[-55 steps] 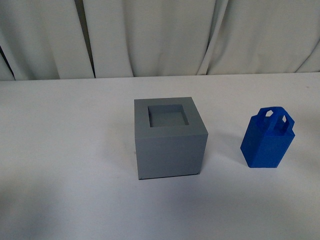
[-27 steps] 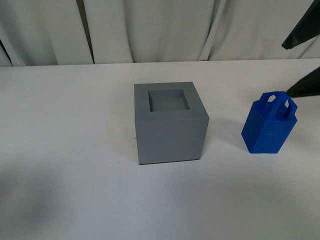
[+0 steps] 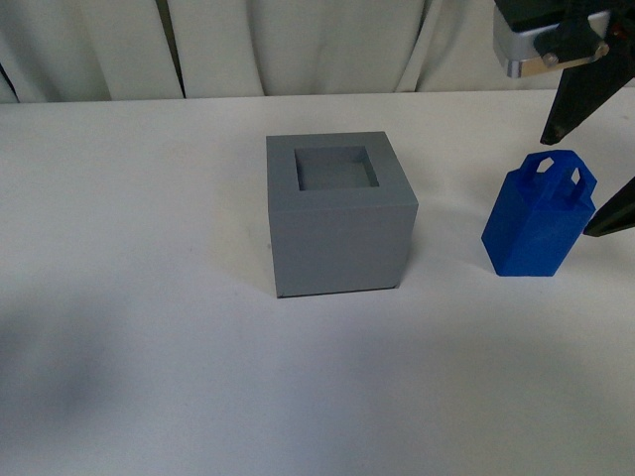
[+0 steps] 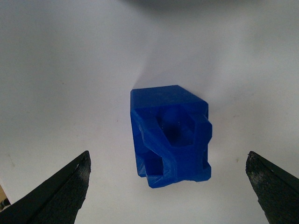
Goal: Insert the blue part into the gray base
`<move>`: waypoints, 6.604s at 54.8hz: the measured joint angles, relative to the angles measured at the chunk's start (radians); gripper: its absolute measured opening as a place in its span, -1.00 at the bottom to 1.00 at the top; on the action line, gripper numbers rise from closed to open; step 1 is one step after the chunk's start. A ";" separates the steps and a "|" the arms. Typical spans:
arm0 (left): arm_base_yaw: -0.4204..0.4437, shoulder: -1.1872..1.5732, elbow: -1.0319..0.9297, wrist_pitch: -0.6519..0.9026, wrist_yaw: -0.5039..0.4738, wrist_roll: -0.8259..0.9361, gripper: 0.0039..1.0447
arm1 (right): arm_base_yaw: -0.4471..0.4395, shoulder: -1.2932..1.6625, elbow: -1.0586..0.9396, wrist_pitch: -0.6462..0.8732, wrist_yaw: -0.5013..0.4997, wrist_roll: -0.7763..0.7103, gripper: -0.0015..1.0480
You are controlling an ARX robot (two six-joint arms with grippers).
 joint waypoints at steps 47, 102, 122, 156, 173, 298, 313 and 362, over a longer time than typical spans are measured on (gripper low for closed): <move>0.000 0.000 0.000 0.000 0.000 0.000 0.89 | 0.042 0.080 -0.004 0.064 0.055 -0.008 0.27; 0.000 0.000 0.000 0.000 0.000 0.000 0.89 | 0.235 0.071 0.304 -0.159 -0.064 0.104 -0.09; 0.000 0.000 0.000 0.000 0.000 0.000 0.89 | 0.290 0.085 0.366 -0.160 -0.054 0.155 -0.09; 0.000 0.000 0.000 0.000 0.000 0.000 0.89 | 0.318 0.137 0.384 -0.136 -0.025 0.190 -0.09; 0.000 0.000 0.000 0.000 0.000 0.000 0.89 | 0.325 0.142 0.375 -0.136 -0.020 0.192 -0.09; 0.000 0.000 0.000 0.000 0.000 0.000 0.89 | -0.079 -0.801 -1.213 1.747 0.269 1.332 -0.57; 0.000 0.000 0.000 0.000 0.000 0.000 0.89 | -0.158 -0.942 -1.351 1.745 0.196 1.347 -0.95; 0.000 0.000 0.000 0.000 0.000 0.000 0.89 | -0.163 -1.363 -1.547 1.523 0.186 1.350 -0.95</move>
